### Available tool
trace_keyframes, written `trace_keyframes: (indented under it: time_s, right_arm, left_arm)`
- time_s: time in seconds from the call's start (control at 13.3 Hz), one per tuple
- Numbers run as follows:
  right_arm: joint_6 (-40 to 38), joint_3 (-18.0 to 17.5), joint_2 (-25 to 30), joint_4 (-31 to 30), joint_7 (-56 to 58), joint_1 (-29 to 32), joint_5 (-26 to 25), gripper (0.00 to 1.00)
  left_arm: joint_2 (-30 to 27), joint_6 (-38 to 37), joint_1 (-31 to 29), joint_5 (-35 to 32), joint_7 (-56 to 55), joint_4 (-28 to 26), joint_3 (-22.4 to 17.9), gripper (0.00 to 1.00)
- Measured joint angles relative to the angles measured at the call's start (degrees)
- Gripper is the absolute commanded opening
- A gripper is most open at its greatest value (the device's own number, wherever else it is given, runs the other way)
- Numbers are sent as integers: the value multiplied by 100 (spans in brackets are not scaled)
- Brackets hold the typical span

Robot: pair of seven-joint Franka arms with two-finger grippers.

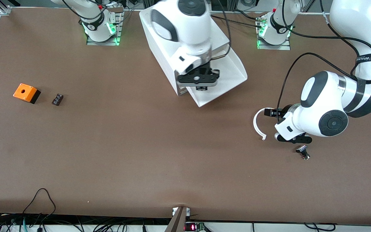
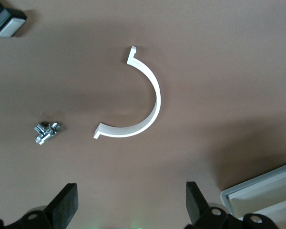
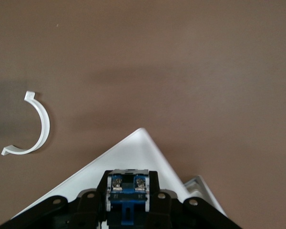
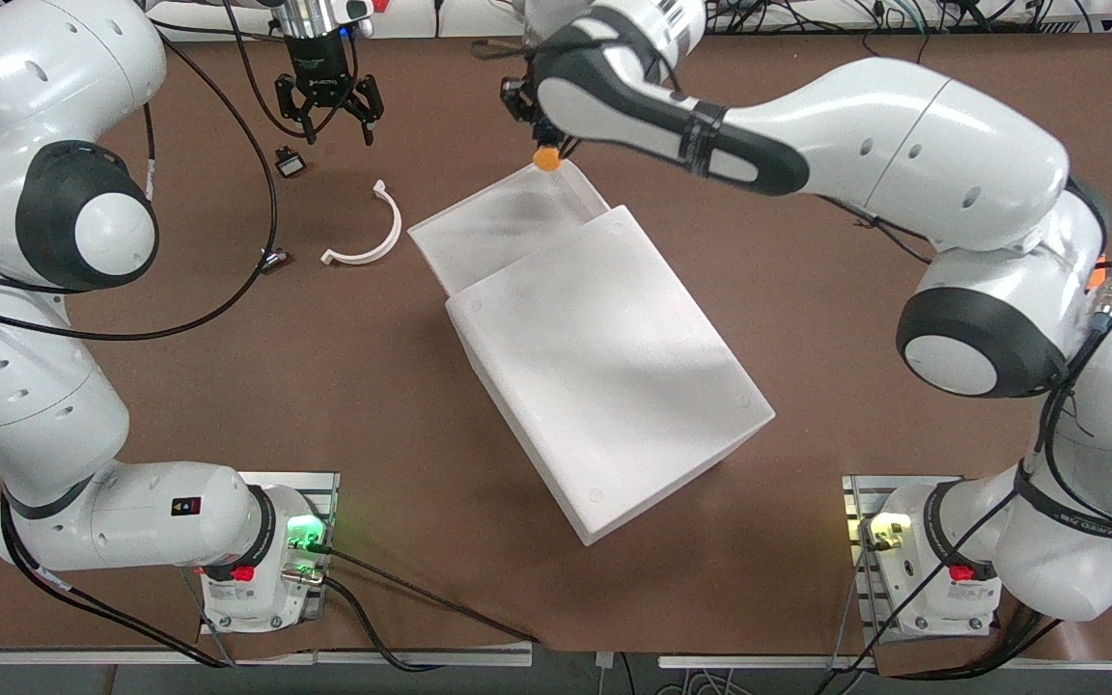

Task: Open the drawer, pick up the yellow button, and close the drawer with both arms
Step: 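Lift the button out with the right gripper while the left gripper reaches the drawer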

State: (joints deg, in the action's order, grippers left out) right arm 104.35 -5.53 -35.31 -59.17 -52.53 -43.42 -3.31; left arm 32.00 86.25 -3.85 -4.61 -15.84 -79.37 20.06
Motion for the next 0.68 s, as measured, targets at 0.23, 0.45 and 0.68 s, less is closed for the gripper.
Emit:
trace_keyframes:
  time_s: [0.23,0.45,0.68]
  right_arm:
    - [-643,10,340,-2,1003,651,232,0]
    - [-1015,109,353,-155,1817,1130,238,0]
    - [-988,316,315,-611,2476,1529,239,0]
  left_arm:
    - [-5,216,6,119,-1004,-99,231,99]
    - [-121,1107,17,132,-2287,-641,722,99]
    - [-177,1633,37,133,-3585,-1029,1271,99]
